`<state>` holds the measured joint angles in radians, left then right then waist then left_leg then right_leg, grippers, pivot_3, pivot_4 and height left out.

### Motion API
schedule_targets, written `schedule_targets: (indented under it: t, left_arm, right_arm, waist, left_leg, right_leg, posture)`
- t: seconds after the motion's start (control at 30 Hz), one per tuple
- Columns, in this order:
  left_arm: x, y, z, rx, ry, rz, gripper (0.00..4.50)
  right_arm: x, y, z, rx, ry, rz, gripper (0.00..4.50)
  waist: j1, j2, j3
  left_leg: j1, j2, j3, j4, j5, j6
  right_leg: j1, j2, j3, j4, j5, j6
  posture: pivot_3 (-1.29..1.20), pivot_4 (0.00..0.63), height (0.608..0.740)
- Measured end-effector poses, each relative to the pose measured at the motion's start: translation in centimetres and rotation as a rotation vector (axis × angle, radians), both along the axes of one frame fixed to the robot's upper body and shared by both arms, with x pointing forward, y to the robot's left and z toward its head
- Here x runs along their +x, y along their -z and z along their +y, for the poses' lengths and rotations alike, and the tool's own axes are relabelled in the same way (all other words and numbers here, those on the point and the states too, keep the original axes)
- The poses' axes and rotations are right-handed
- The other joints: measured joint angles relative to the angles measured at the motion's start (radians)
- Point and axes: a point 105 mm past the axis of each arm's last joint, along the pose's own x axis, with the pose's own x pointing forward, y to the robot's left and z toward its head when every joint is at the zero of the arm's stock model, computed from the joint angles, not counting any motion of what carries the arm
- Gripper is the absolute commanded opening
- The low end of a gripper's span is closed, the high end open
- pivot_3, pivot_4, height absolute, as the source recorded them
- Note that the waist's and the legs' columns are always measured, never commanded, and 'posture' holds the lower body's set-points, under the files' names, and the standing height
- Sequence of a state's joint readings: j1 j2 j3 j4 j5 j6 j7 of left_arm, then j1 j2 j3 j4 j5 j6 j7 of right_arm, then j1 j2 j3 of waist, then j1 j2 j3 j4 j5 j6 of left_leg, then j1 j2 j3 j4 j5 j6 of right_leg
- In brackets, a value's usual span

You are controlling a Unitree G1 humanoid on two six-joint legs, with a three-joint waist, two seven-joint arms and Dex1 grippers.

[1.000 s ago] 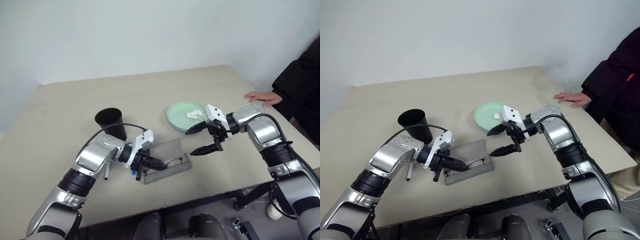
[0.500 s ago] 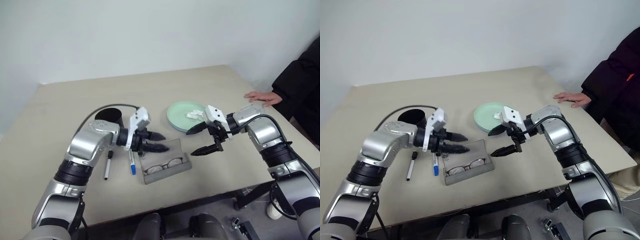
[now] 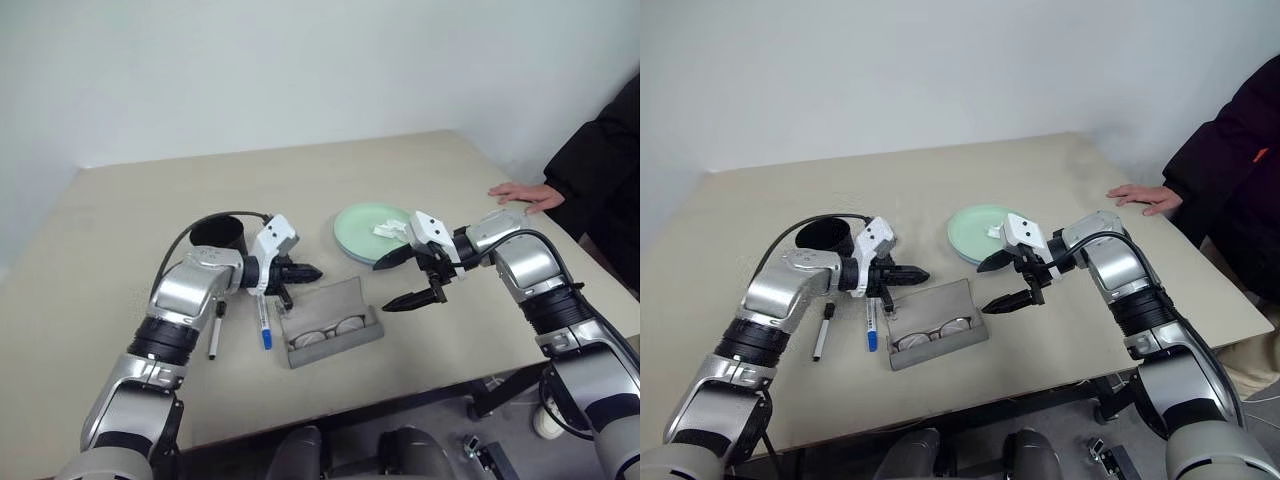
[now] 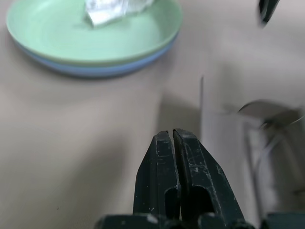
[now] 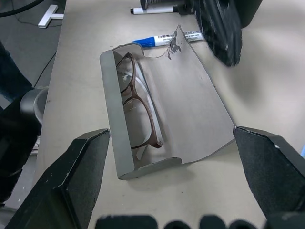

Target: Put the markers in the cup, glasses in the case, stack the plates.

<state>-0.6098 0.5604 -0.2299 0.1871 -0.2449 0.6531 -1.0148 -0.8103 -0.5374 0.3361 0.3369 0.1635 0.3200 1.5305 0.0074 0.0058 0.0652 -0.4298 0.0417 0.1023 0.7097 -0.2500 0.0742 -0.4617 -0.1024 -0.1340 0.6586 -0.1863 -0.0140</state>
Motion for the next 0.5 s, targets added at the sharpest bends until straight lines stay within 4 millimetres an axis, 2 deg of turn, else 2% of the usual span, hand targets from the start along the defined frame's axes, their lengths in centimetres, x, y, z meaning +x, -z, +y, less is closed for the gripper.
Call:
schedule_targets:
  t: [0.13,0.23,0.5]
  left_arm:
    - [-0.5,0.3,-0.5,0.018,0.043,0.000,0.02]
    - [-1.2,-0.3,-0.7,0.025,0.093,-0.011,0.02]
    - [-3.5,-0.3,-0.8,0.053,0.204,0.012,0.02]
  right_arm:
    - [0.0,0.0,0.0,0.000,0.001,0.002,4.50]
    - [0.0,0.0,0.0,0.000,0.001,0.002,4.50]
    - [0.0,0.0,0.0,-0.001,0.002,0.002,4.50]
  waist:
    - [0.000,0.000,0.000]
    - [0.000,0.000,0.000]
    - [0.000,0.000,0.000]
  left_leg:
    - [0.000,0.000,0.000,0.000,0.000,0.000]
    - [0.000,0.000,0.000,0.000,0.000,0.000]
    - [0.000,0.000,0.000,0.000,0.000,0.000]
  right_leg:
    - [0.000,0.000,0.000,0.000,0.000,0.000]
    - [0.000,0.000,0.000,0.000,0.000,-0.001]
    - [0.000,0.000,0.000,0.000,0.000,-0.001]
  posture:
    - [0.00,0.000,0.700]
    - [0.00,0.000,0.700]
    - [0.00,0.000,0.700]
